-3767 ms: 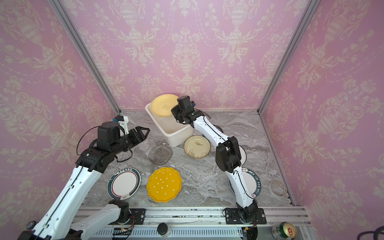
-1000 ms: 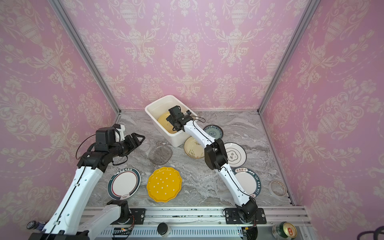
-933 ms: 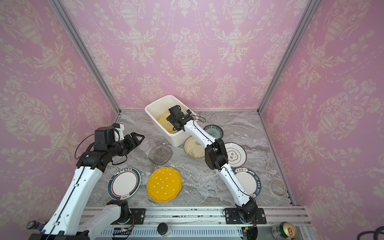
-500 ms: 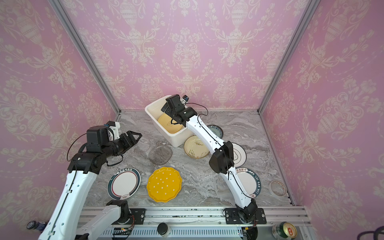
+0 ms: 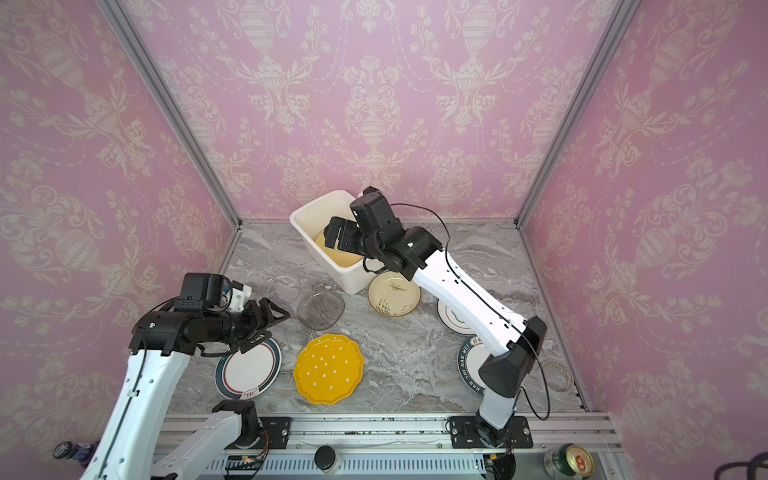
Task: Place the plates into the plastic bin on the countertop
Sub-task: 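Withdraw the right gripper from the bin toward the yellow dotted plate, then close both grippers on opposite rims of the yellow scalloped dotted plate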
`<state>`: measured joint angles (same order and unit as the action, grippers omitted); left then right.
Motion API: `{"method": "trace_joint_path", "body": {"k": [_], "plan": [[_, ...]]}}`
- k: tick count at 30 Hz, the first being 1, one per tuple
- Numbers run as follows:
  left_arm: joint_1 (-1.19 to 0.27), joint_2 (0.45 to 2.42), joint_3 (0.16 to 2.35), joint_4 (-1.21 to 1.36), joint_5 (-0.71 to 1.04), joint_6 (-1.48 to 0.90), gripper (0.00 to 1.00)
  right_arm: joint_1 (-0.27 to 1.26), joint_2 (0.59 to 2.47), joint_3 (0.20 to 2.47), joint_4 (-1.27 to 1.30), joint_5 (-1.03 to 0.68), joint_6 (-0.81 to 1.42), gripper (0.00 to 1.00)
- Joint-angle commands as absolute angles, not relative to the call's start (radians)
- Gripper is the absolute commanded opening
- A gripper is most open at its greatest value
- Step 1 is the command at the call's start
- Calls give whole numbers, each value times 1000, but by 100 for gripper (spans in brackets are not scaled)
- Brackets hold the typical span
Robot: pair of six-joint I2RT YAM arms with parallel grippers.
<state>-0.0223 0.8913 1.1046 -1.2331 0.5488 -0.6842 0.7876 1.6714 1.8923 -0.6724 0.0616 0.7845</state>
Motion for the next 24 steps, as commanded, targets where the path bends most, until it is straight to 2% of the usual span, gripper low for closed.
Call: {"method": "trace_joint_path", "body": {"k": [1, 3, 4, 5, 13, 24], "plan": [[-24, 872, 1071, -1350, 573, -633, 80, 822, 1531, 1687, -672, 17, 793, 99], [-27, 864, 1051, -1355, 542, -630, 86, 846, 1444, 1555, -680, 31, 840, 100], [-28, 855, 1035, -1342, 530, -629, 95, 861, 1403, 1485, -667, 31, 867, 100], [-29, 848, 1021, -1324, 531, -629, 99, 872, 1369, 1430, -662, 35, 896, 100], [-56, 817, 864, -1220, 531, -673, 99, 981, 1190, 1021, -468, 70, 1117, 100], [-101, 841, 742, -1138, 487, -684, 99, 1010, 1229, 731, -179, -48, 1304, 100]]}}
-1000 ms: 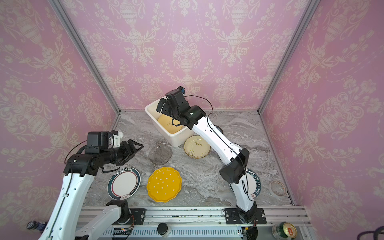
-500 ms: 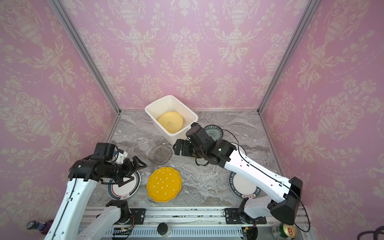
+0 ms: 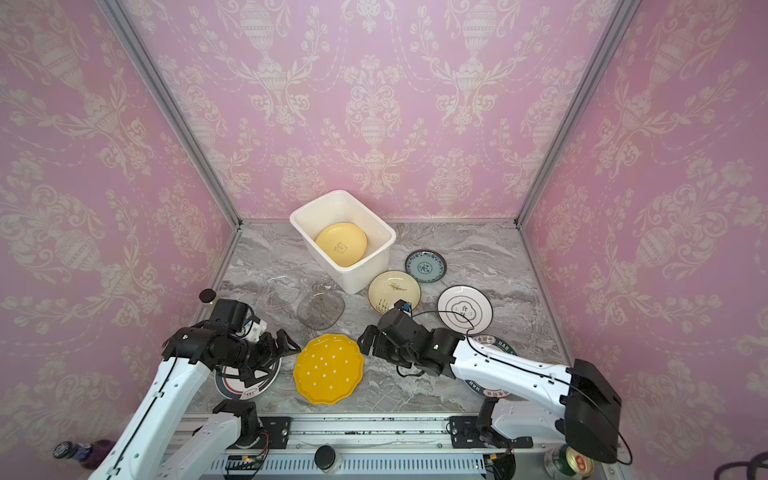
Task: Place the plates into the plastic bin on the countertop
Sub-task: 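Close both grippers on opposite rims of the yellow scalloped dotted plate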
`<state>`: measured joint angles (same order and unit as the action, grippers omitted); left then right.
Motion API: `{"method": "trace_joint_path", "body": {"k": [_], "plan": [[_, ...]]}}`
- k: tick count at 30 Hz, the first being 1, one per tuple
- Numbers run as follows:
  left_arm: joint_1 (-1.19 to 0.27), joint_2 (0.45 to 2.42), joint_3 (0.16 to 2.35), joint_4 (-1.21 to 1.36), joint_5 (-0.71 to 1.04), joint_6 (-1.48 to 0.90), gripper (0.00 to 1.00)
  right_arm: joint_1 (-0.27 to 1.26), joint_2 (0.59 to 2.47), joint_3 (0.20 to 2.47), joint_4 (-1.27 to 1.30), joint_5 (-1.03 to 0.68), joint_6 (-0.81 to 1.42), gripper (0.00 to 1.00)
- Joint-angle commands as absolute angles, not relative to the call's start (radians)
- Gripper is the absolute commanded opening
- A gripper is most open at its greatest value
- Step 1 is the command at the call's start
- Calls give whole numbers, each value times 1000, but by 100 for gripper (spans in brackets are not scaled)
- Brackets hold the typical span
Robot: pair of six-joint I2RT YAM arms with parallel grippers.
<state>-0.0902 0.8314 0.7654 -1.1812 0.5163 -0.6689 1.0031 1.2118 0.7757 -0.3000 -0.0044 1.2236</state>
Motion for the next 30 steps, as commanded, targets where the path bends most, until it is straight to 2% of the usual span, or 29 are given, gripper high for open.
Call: {"method": "trace_joint_path", "body": {"k": [1, 11, 18, 30], "plan": [[-101, 847, 739, -1125, 481, -691, 99, 1012, 1239, 711, -149, -61, 1320, 100], [-132, 955, 686, -1019, 428, -725, 96, 1002, 1429, 700, 33, -199, 1351, 100], [-153, 1030, 651, -950, 389, -730, 95, 1003, 1520, 690, 134, -234, 1393, 100], [-212, 1200, 637, -775, 460, -723, 93, 994, 1580, 677, 224, -277, 1415, 99]]}}
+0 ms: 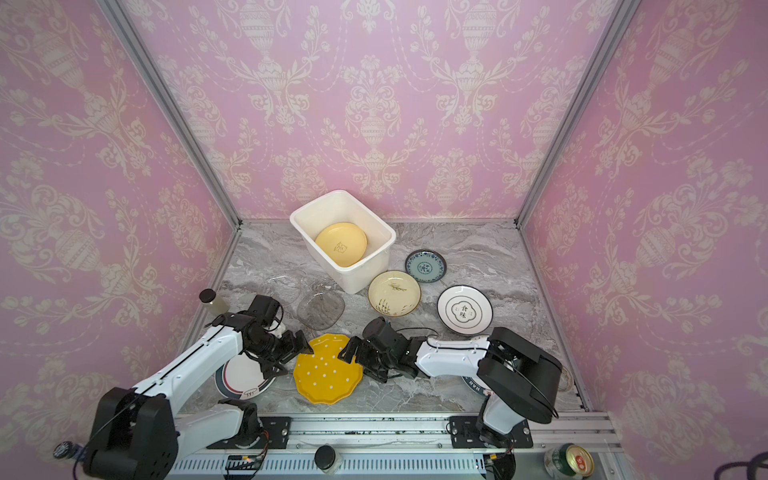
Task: Place the plates into the plastic bin on the countertop
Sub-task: 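Close both grippers on opposite rims of the yellow scalloped dotted plate, then tilt the yellow plate on edge with the left gripper pushing toward the right gripper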
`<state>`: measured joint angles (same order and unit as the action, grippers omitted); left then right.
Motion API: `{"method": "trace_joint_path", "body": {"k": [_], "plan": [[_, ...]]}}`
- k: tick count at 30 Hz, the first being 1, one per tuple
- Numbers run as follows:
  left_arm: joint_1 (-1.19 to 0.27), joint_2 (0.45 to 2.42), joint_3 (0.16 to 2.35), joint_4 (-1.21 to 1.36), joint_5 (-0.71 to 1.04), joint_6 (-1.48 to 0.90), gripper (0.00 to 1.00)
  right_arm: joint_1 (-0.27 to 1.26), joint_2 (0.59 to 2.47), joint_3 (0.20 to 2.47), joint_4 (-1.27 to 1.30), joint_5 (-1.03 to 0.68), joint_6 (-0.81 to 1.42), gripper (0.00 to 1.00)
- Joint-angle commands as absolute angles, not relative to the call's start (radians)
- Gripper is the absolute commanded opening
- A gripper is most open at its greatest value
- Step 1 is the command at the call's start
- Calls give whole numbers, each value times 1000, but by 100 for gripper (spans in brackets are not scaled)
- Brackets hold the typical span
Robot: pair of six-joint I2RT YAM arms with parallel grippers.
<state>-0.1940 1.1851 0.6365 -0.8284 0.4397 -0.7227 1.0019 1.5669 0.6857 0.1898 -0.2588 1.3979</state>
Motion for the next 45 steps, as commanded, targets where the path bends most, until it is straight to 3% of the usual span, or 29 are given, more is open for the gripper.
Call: {"method": "trace_joint_path", "body": {"k": [1, 18, 26, 29, 36, 45], "plan": [[-217, 1209, 639, -765, 463, -720, 92, 993, 1583, 672, 235, -280, 1419, 99], [-317, 1288, 674, -687, 579, -689, 81, 970, 1617, 570, 505, -302, 1479, 91], [-357, 1307, 694, -683, 586, -680, 80, 970, 1564, 549, 533, -272, 1450, 85], [-359, 1313, 703, -690, 586, -671, 80, 970, 1531, 538, 515, -247, 1443, 78], [-373, 1335, 725, -692, 586, -668, 80, 971, 1505, 528, 500, -221, 1438, 52], [-399, 1346, 765, -686, 585, -673, 80, 974, 1458, 532, 415, -185, 1433, 30]]}}
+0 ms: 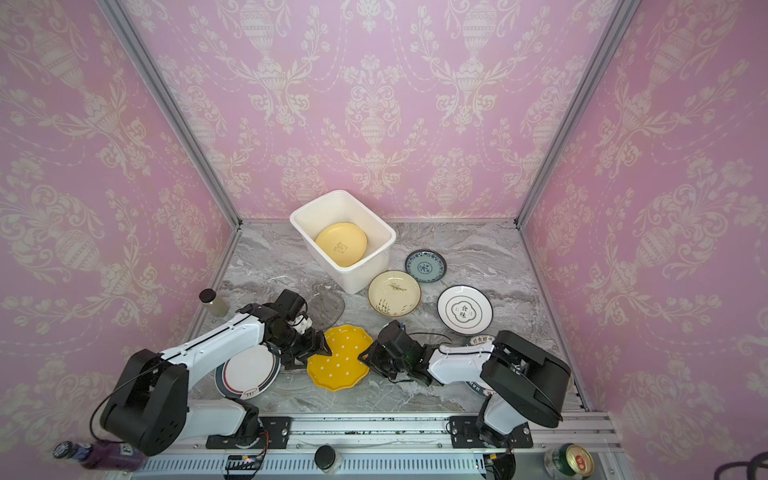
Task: Place the plates into the plastic bin on the countertop
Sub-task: 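Tilt the yellow plate on edge with the left gripper pushing toward the right gripper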
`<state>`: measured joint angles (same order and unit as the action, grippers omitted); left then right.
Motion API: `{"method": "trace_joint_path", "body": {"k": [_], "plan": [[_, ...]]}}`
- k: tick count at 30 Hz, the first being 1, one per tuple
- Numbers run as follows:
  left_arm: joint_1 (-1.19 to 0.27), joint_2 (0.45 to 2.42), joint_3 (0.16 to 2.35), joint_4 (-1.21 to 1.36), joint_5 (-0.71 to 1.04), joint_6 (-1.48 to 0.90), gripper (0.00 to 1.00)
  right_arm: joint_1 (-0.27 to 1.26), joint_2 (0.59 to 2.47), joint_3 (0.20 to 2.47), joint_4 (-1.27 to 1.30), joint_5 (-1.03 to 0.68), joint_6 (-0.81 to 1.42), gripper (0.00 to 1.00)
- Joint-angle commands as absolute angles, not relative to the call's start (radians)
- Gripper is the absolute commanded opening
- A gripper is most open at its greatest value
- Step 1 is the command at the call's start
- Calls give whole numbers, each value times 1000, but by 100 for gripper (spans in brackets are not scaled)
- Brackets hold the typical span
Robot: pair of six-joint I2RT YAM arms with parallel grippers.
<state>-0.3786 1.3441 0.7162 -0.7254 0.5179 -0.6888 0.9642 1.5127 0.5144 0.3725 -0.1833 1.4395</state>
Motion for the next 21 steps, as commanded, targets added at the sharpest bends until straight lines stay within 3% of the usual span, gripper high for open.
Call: {"method": "trace_joint_path", "body": {"k": [1, 11, 21], "plan": [[-401, 1344, 765, -684, 586, -675, 80, 975, 1449, 534, 400, -179, 1430, 27], [-408, 1284, 831, -751, 577, -673, 84, 1004, 1276, 561, 135, -74, 1422, 14], [-404, 1113, 1036, -851, 483, -673, 93, 983, 897, 735, -459, 72, 1372, 8]]}}
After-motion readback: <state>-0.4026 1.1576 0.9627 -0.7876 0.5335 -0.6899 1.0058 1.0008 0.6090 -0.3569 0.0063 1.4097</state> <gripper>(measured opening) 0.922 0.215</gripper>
